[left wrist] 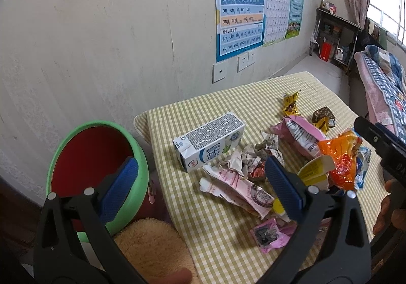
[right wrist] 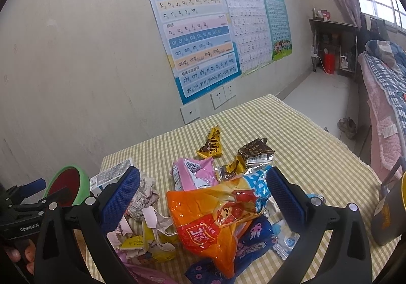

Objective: Collect trash

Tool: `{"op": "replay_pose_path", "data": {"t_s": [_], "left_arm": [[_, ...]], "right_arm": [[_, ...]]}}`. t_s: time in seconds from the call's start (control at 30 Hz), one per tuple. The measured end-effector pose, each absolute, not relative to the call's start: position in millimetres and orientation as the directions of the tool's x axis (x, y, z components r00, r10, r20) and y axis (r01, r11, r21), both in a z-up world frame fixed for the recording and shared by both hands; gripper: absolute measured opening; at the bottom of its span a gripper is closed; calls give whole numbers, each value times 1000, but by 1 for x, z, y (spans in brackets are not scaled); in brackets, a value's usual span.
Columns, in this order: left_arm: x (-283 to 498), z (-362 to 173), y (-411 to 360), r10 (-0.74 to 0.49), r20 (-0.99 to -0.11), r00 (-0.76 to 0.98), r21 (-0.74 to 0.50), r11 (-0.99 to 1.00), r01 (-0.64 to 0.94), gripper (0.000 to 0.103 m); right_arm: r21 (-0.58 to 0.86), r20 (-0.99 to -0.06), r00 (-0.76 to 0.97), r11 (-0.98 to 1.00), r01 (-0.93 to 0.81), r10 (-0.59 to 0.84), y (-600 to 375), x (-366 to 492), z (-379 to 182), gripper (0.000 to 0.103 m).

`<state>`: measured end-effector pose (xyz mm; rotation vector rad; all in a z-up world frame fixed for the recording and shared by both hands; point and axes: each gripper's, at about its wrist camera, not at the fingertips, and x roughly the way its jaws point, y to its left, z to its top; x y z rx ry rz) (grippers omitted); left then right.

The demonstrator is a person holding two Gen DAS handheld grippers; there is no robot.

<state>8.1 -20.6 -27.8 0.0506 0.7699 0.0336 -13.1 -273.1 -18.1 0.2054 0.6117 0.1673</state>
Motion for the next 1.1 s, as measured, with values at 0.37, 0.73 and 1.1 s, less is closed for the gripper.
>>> {"op": "replay_pose_path", "data": {"t_s": [0.37,0.73,1.1], "left_arm": [[12,-32,-22,47,-707,706,55,998,-12,98],[11,-33,-23,43,-706,707,54,999,-8,98],[10,-32,-25,43,-710,703,56,998,-4,98]], "right_arm": [[235,-559,801,967,-96,215,-272,-8,-22,96],[233,-562,799,968,-93,212,-271,-5,-25,96],[236,-562,799,967,-92,213,-272,-6,-25,96]]}}
